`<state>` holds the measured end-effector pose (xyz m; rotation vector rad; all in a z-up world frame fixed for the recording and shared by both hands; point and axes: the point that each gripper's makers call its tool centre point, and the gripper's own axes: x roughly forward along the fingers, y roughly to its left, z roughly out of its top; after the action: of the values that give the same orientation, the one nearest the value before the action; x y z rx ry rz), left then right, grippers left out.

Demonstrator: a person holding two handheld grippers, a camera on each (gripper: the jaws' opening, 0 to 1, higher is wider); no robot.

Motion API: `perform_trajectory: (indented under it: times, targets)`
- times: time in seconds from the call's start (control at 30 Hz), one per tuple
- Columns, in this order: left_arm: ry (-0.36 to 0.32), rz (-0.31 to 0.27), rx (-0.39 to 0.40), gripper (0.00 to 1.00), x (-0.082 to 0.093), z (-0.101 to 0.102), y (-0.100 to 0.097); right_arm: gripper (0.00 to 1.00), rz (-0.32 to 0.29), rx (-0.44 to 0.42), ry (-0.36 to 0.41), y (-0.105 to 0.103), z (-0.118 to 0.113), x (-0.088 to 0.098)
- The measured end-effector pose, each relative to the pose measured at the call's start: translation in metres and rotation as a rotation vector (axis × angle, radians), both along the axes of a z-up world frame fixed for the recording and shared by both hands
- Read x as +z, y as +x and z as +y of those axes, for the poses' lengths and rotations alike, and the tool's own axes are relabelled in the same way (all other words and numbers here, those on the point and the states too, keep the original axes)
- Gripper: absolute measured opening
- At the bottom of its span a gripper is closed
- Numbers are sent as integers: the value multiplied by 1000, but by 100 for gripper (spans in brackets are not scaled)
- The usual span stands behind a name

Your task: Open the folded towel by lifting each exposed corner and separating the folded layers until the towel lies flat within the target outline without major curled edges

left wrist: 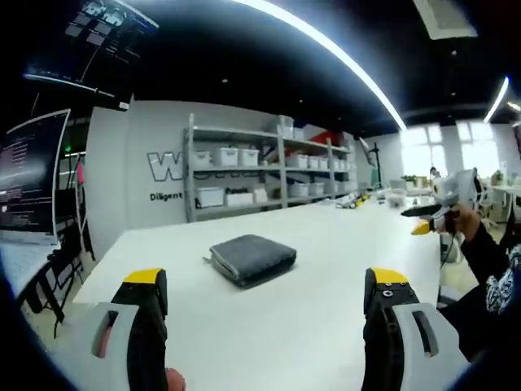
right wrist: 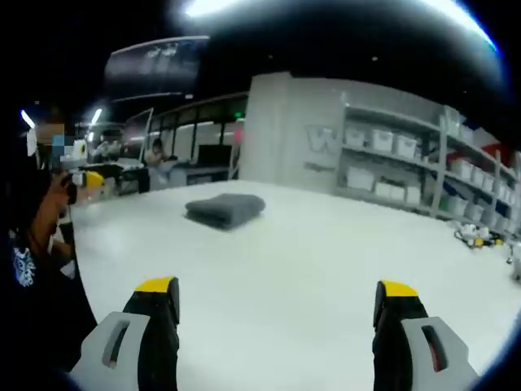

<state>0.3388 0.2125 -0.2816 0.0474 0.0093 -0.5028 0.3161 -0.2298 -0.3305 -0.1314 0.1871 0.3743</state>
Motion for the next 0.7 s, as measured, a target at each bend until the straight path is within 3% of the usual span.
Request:
perform_trajectory:
  times: [0.7]
  targets:
    - [12,7,6,98,-3,2,1,99,10,-5,-9,0,0,-2]
